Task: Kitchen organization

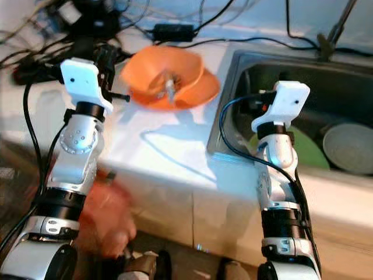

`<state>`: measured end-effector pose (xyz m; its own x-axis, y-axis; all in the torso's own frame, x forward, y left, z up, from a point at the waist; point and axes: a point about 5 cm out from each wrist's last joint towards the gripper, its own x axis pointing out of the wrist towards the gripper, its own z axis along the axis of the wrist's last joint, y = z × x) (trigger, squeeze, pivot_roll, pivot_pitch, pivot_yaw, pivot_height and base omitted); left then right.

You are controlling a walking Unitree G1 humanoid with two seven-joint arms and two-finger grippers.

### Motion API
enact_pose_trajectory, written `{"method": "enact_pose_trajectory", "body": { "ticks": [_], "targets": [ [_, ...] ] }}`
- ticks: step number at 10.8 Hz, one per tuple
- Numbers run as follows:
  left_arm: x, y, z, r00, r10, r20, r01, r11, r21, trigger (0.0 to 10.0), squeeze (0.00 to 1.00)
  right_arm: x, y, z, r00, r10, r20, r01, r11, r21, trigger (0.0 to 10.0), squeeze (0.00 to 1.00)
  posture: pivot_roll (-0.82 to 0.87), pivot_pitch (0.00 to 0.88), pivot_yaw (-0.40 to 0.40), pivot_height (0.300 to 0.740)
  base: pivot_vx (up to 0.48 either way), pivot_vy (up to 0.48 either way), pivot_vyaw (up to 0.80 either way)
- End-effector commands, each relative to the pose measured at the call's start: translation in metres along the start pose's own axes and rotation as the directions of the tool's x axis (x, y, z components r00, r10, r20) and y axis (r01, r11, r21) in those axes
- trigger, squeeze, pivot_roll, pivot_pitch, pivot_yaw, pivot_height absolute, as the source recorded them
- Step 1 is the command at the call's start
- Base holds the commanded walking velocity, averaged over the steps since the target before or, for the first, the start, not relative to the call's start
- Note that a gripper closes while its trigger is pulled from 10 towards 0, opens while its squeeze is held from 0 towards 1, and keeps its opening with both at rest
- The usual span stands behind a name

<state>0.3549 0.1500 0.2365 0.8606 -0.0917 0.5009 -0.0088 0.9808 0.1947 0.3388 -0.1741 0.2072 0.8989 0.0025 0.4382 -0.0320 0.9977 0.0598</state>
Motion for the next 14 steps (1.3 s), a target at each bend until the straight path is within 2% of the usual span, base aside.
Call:
{"method": "enact_pose_trajectory", "body": {
  "ticks": [1,6,14],
  "targets": [
    [0.0026,0.0028,0.0035,1.0,0.012,0.015,-0.012,1.0,-0.003,10.0,0.0,-0.004,0.0003,-0.0063,1.0,0.001,-0.028,0.0,1.0,0.002,10.0,0.0,0.05,0.113,0.079,0.74,0.0,0.0,0.0],
    [0.0004,0.0052,0.0037,1.0,0.017,0.019,-0.017,1.0,-0.012,10.0,0.0,-0.0041,0.0,-0.0058,1.0,0.001,-0.03,-0.001,1.0,-0.006,10.0,0.0,0.04,0.109,0.077,0.74,0.0,0.0,0.0],
    [-0.0005,0.0027,-0.0001,1.0,-0.002,-0.008,0.002,1.0,0.018,10.0,0.0,-0.0038,0.0019,-0.0081,0.999,0.006,-0.047,-0.006,1.0,0.002,10.0,0.0,0.04,0.102,0.078,0.74,0.0,-0.033,-0.05]
  ]
}}
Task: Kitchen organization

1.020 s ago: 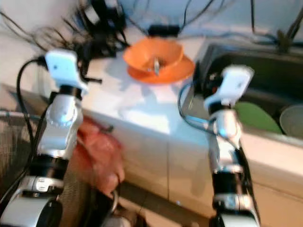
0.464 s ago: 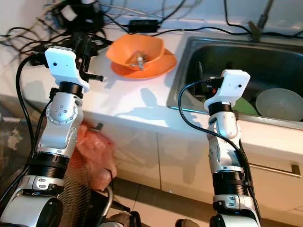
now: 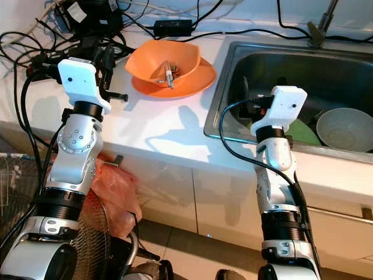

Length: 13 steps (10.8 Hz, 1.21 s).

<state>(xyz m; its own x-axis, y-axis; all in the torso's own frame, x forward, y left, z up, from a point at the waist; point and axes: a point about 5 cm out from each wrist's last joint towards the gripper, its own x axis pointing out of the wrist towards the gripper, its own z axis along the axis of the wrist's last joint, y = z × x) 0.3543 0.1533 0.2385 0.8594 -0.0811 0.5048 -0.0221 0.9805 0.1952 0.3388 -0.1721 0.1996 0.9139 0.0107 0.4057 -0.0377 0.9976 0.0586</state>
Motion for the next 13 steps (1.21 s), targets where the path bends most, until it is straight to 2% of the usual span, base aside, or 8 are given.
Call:
{"method": "enact_pose_trajectory", "body": {
  "ticks": [1,2,5,13],
  "targets": [
    [-0.0006,-0.0008,-0.0015,1.0,-0.013,-0.01,0.013,1.0,0.012,10.0,0.0,-0.0004,0.0,-0.0011,1.0,-0.001,-0.012,0.001,1.0,0.004,10.0,0.0,0.04,0.105,0.078,0.74,0.0,-0.266,-0.8],
    [-0.0009,-0.0013,-0.0018,1.0,-0.014,-0.011,0.015,1.0,0.015,10.0,0.0,-0.0006,-0.0004,-0.0013,1.0,-0.001,-0.014,0.001,1.0,0.005,10.0,0.0,0.04,0.108,0.076,0.74,0.0,-0.266,-0.76],
    [0.0003,-0.0005,-0.0012,1.0,-0.01,-0.01,0.01,1.0,0.012,10.0,0.0,0.0002,0.0011,-0.0015,1.0,0.008,-0.015,-0.008,1.0,-0.006,10.0,0.0,0.04,0.114,0.075,0.74,0.0,-0.282,0.0],
    [-0.0041,0.0016,-0.0048,0.999,0.013,-0.031,-0.013,1.0,-0.015,10.0,0.0,0.0001,0.0069,-0.0005,0.998,0.059,-0.016,-0.059,0.997,-0.044,10.0,0.0,0.05,0.119,0.067,0.74,0.0,0.0,0.0]
  ]
}}
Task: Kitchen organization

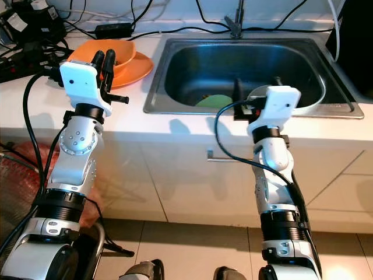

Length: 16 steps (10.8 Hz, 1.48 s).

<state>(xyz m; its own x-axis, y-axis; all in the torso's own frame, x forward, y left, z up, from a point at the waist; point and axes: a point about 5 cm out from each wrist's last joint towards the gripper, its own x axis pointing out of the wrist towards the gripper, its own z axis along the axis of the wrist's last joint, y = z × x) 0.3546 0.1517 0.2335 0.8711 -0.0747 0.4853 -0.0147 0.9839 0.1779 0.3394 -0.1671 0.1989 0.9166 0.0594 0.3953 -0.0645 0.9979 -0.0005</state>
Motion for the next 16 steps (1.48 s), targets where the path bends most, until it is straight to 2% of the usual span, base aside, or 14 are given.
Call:
{"method": "enact_pose_trajectory", "body": {
  "ticks": [1,3,5,7,9,10,12,13,16],
  "targets": [
    [-0.002,0.004,-0.001,1.0,0.014,-0.012,-0.014,1.0,0.001,10.0,0.0,0.0,0.002,0.001,1.0,0.016,0.0,-0.016,1.0,-0.01,10.0,0.0,0.04,0.118,0.066,0.74,0.0,0.0,0.48],
    [-0.003,0.002,-0.003,1.0,0.011,-0.019,-0.011,1.0,-0.003,10.0,0.0,0.0,0.002,0.001,1.0,0.01,0.001,-0.01,1.0,0.003,10.0,0.0,0.04,0.118,0.066,0.74,0.0,0.0,0.0],
    [-0.012,-0.001,-0.016,0.998,0.0,-0.058,-0.001,1.0,-0.016,10.0,0.0,-0.001,0.004,-0.001,1.0,0.016,-0.003,-0.016,1.0,0.007,10.0,0.0,0.04,0.113,0.07,0.74,0.0,0.0,0.0],
    [-0.018,-0.005,-0.03,0.99,-0.031,-0.137,0.018,0.995,-0.093,10.0,0.0,-0.002,0.006,-0.002,1.0,0.028,-0.006,-0.028,1.0,0.01,10.0,0.0,0.04,0.11,0.072,0.74,0.0,0.0,0.0],
    [-0.021,-0.002,-0.035,0.984,-0.018,-0.176,0.0,0.995,-0.101,10.0,0.0,-0.003,0.008,-0.002,0.999,0.046,-0.009,-0.046,0.999,0.012,10.0,0.0,0.03,0.104,0.072,0.74,0.0,0.0,0.0],
    [-0.025,-0.001,-0.044,0.972,-0.022,-0.232,-0.009,0.991,-0.133,10.0,0.0,-0.004,0.01,-0.003,0.998,0.058,-0.013,-0.058,0.998,0.014,10.0,0.0,0.03,0.095,0.075,0.74,0.0,0.0,0.0],
    [-0.031,0.007,-0.05,0.961,0.022,-0.276,-0.073,0.982,-0.175,10.0,0.0,-0.005,0.012,-0.004,0.997,0.073,-0.014,-0.072,0.997,0.019,10.0,0.0,0.03,0.085,0.077,0.74,0.0,0.0,0.0],
    [-0.031,0.012,-0.05,0.961,0.036,-0.275,-0.088,0.98,-0.176,10.0,0.0,-0.004,0.014,-0.004,0.996,0.084,-0.017,-0.083,0.996,0.015,10.0,0.0,0.03,0.085,0.077,0.74,0.0,0.0,0.0],
    [-0.031,0.008,-0.046,0.965,0.024,-0.261,-0.068,0.984,-0.164,10.0,0.0,-0.005,0.014,-0.005,0.996,0.089,-0.019,-0.089,0.996,0.018,10.0,0.0,0.03,0.073,0.072,0.74,0.245,0.0,0.0]
  ]
}}
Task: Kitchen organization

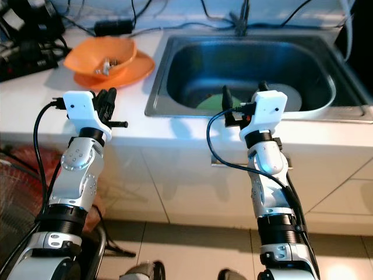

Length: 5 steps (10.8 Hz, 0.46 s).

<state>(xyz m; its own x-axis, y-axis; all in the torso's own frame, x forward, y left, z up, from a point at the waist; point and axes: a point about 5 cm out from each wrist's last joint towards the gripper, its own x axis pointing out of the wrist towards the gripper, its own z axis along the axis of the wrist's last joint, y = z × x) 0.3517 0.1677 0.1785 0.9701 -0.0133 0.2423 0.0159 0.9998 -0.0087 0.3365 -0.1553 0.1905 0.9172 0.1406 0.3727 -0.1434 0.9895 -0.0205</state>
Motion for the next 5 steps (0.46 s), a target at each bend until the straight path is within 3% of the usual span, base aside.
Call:
{"method": "enact_pose_trajectory", "body": {
  "ticks": [1,2,5],
  "targets": [
    [-0.0015,0.0011,0.002,1.0,0.01,0.006,-0.01,1.0,0.006,10.0,0.0,0.0009,0.0018,0.0019,1.0,0.009,0.004,-0.009,1.0,0.003,10.0,0.0,0.03,0.075,0.07,0.74,0.0,0.0,0.0],
    [-0.0019,0.0034,0.0022,1.0,0.023,0.006,-0.023,1.0,0.004,10.0,0.0,0.0017,0.0012,0.0024,1.0,0.008,0.005,-0.008,1.0,0.002,10.0,0.0,0.03,0.079,0.068,0.74,0.0,0.0,0.0],
    [-0.0009,0.0068,0.0054,0.999,0.038,0.015,-0.038,0.999,0.013,10.0,0.0,0.0023,-0.0006,0.0027,1.0,0.001,0.003,-0.001,1.0,-0.004,10.0,0.0,0.04,0.09,0.07,0.74,0.266,0.0,0.0]
  ]
}}
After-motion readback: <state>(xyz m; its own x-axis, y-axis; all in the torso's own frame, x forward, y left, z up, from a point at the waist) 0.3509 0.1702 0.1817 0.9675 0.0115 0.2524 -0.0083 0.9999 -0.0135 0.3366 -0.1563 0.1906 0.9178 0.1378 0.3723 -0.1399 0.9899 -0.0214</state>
